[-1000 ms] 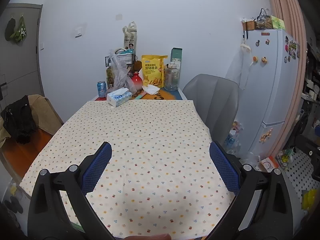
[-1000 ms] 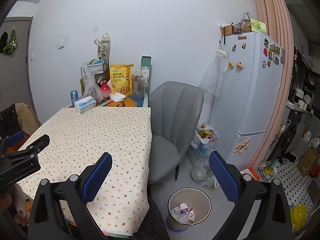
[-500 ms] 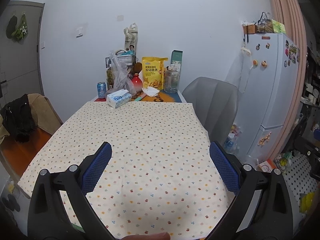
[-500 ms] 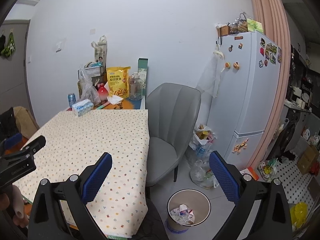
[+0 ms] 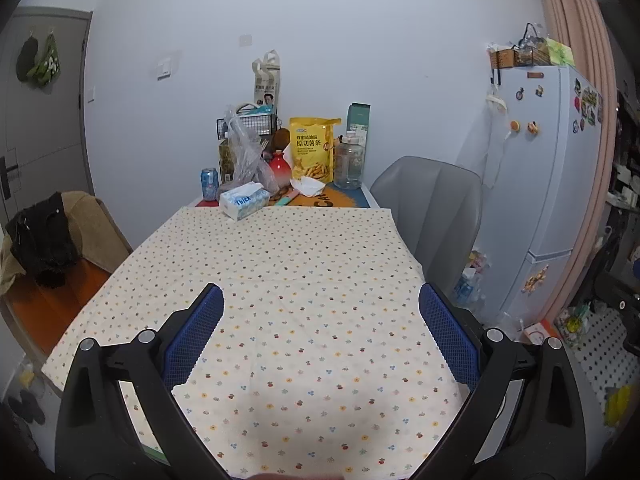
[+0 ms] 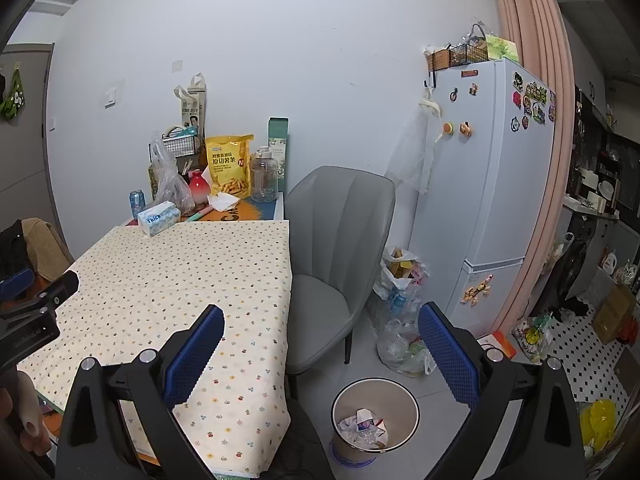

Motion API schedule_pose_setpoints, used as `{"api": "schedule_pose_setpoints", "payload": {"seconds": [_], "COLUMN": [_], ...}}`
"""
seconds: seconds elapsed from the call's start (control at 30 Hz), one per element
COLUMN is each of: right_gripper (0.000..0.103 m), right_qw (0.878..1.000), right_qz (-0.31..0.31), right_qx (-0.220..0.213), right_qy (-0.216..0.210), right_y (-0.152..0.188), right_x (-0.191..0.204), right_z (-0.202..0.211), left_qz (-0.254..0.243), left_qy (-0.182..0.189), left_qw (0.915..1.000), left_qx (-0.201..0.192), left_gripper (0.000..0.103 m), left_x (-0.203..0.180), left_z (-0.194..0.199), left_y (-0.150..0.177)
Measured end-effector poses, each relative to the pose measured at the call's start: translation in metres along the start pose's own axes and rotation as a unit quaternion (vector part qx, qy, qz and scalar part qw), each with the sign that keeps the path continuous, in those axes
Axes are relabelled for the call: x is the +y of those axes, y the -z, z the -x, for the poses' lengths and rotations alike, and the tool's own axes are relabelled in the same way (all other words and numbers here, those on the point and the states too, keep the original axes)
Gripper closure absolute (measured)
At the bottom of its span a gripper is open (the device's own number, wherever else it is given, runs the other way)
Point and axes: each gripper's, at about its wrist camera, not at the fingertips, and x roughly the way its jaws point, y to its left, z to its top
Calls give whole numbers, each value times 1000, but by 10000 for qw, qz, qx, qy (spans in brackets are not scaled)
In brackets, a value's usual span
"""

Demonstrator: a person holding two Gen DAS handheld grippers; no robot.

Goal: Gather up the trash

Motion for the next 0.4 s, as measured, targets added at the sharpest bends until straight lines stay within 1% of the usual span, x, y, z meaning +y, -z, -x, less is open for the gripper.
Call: {"api": "schedule_pose_setpoints", "payload": {"seconds": [0.07,0.4], "right_gripper": [8,8], "right_qw": [10000,10000], "right_qz": [22,-9], "right_qx": [-50,-25], "right_qy": [27,70], "right_y": [-1,0], "right_x": [0,-2], "right_z": [3,2], "left_qz": [-51,28], "left_qy": [0,44], "left_qw": [10000,10000], "left_qx": [-66,13], "left_gripper": [6,6], "left_x": [-4,2], "left_z": [4,2], "left_y": [-1,0]}}
